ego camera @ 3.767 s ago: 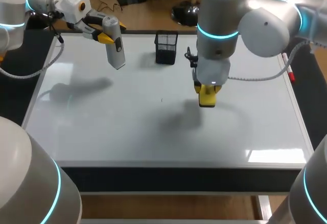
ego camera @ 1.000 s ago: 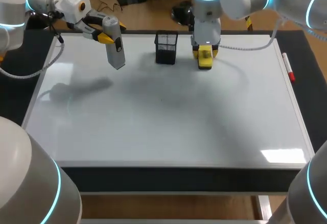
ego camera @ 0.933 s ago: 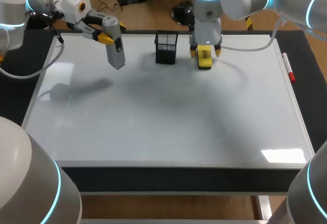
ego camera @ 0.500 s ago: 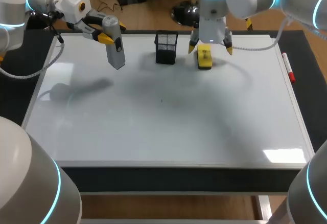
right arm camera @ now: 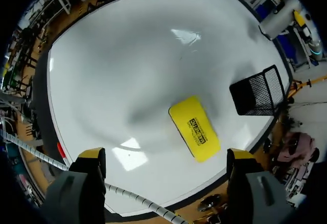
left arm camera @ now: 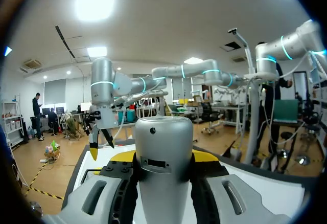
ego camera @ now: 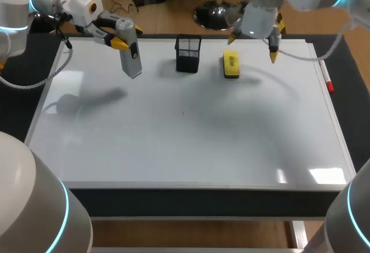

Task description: Pick up the inspection probe, press it on each red-marked spot on the whiteboard one by one, put down the probe, pick up the eraser, and wipe off all the red marks.

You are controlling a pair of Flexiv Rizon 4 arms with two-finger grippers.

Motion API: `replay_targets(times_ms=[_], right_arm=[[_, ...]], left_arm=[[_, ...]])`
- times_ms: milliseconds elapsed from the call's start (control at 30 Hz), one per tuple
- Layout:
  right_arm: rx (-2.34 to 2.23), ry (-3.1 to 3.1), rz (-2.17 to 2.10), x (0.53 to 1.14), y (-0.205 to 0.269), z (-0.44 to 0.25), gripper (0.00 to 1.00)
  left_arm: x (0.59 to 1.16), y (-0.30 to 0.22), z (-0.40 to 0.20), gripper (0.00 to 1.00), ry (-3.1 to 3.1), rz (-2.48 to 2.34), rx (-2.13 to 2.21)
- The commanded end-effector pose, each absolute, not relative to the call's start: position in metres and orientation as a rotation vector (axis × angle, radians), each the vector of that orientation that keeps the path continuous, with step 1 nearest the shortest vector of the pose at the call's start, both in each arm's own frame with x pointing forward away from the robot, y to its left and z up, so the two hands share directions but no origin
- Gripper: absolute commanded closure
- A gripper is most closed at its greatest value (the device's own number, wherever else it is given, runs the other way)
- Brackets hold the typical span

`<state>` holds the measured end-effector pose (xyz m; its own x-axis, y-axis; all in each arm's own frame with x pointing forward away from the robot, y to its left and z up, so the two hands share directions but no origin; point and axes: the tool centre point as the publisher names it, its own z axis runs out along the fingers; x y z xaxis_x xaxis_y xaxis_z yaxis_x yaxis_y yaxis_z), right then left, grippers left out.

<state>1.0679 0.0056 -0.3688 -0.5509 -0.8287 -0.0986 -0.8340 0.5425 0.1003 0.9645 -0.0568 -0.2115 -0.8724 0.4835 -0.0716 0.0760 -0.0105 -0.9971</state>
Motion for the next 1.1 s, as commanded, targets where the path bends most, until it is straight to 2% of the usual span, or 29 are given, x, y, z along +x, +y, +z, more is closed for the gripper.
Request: replay_targets(times_ms=[33, 1100], right_arm=[[-1.315, 2.686, 0.315, 1.058, -0.01, -0.355, 0.0], [-0.485, 2.661, 0.618, 1.032, -0.054, -0.276, 0.0]], left_arm=[[0.966, -0.056, -0.211, 1.0, -1.971, 1.953, -0.588], [0.966, -0.056, -0.211, 1.0, -1.971, 1.953, -0.588]])
